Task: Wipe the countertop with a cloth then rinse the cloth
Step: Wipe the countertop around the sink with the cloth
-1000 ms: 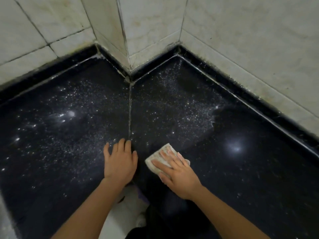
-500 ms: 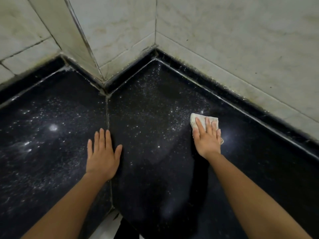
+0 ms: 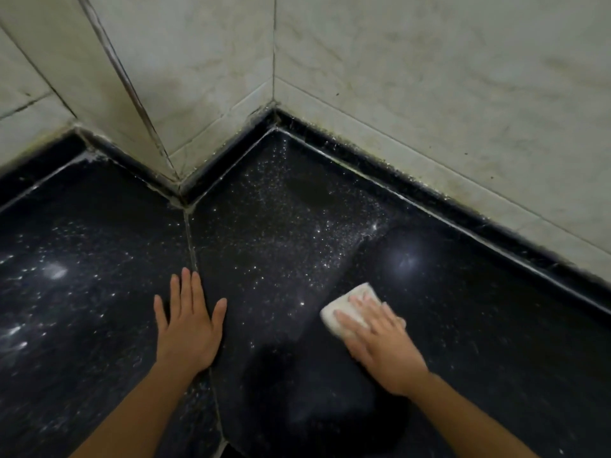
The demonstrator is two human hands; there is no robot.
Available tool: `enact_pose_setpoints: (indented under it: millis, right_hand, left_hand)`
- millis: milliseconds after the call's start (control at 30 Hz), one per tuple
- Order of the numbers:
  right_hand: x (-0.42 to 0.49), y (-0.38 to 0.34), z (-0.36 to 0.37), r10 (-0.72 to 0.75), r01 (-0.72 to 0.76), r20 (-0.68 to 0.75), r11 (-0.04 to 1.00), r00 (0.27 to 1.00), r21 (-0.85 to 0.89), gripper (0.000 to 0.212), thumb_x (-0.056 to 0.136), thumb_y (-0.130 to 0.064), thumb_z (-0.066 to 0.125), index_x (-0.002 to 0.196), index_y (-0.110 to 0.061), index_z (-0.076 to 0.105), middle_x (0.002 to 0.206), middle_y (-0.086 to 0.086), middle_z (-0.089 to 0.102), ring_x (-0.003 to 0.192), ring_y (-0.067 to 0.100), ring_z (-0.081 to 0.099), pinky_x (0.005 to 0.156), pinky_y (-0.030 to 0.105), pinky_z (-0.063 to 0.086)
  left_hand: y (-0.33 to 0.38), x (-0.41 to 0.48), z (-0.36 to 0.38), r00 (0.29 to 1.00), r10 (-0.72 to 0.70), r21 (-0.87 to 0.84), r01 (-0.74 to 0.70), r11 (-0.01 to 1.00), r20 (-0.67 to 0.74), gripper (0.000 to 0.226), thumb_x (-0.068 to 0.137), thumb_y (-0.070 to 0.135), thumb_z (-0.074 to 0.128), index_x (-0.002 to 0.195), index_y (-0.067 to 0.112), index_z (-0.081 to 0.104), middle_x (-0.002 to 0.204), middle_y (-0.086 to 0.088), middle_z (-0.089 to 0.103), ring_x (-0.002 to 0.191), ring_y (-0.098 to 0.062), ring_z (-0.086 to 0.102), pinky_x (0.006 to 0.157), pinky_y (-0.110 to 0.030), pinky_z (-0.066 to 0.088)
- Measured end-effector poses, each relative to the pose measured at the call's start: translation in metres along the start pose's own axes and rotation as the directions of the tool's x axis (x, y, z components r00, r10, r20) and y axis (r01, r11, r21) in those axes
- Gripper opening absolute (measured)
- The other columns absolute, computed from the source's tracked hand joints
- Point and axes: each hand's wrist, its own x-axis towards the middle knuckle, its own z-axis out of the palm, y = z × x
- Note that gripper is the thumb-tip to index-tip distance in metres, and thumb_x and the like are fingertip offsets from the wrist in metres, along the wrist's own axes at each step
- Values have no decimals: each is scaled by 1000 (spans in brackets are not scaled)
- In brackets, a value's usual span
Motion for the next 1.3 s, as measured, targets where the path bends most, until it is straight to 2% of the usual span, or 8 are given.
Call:
enact_pose_setpoints:
  millis: [167,333,467,667,833,967,1133,1300]
  right_hand:
    - [77,53,-40,517,-517,44,845,855,133,55,95,-58,6,148,-44,-3,161,-4,-8,146,15,-15,116,35,-13]
    - [143,56,-62,665,-675,129,705,736,220,54,101,-49,12,151,-40,-3,160,0,-17,146,22,-18,117,40,-14]
    - [143,32,-57,591,-602,122,770,798,209,53,101,-47,12,151,-39,-6,159,2,-19,145,23,-22,114,40,-17]
    - [98,-17,-30,278,-294,125,946,952,137,51,102,-44,14,147,-44,-10,158,-3,-22,139,14,-33,111,33,-24]
    - [73,-4,-33,-7,1,186,999,983,32,50,88,-61,-5,138,-57,-12,150,-18,-30,135,3,-38,106,23,-30]
    - [101,29,-49,246,-249,92,968,965,27,50,95,-56,7,143,-51,-6,159,-8,-15,144,11,-21,112,29,-19]
    - [152,28,-54,617,-615,63,760,784,212,53,100,-49,11,151,-41,-3,161,0,-14,146,21,-18,117,40,-13]
    - [134,-18,-34,440,-447,74,882,895,149,53,100,-50,8,149,-40,-10,159,1,-19,144,21,-23,115,39,-18]
  left_hand:
    - [1,5,0,1000,-4,12,4,1000,0,70,91,56,0,141,14,-27,150,0,-32,137,-12,-32,112,-41,-20]
    - [1,5,-1,1000,-2,27,1,1000,32,70,91,55,-1,139,13,-29,147,-1,-37,134,-13,-36,111,-39,-21]
    - [2,5,-5,998,-4,23,3,1000,62,71,90,55,-4,138,11,-32,146,-3,-38,135,-15,-36,112,-39,-20]
    - [5,6,-10,994,-7,9,6,1000,112,70,92,54,-1,138,11,-32,147,-5,-38,135,-16,-35,113,-40,-19]
    - [4,6,-12,990,-14,20,11,1000,141,71,93,54,0,138,11,-33,145,-4,-40,134,-16,-37,113,-40,-19]
    - [4,6,-12,990,-17,24,13,1000,142,71,94,54,0,139,10,-32,146,-5,-39,136,-17,-35,113,-40,-19]
    - [3,8,-11,992,-11,36,6,999,125,70,94,54,0,138,11,-33,144,-4,-40,134,-16,-36,111,-38,-21]
    - [1,8,-9,990,-11,31,7,999,142,70,93,54,-1,137,11,-33,143,-5,-41,133,-16,-37,111,-38,-20]
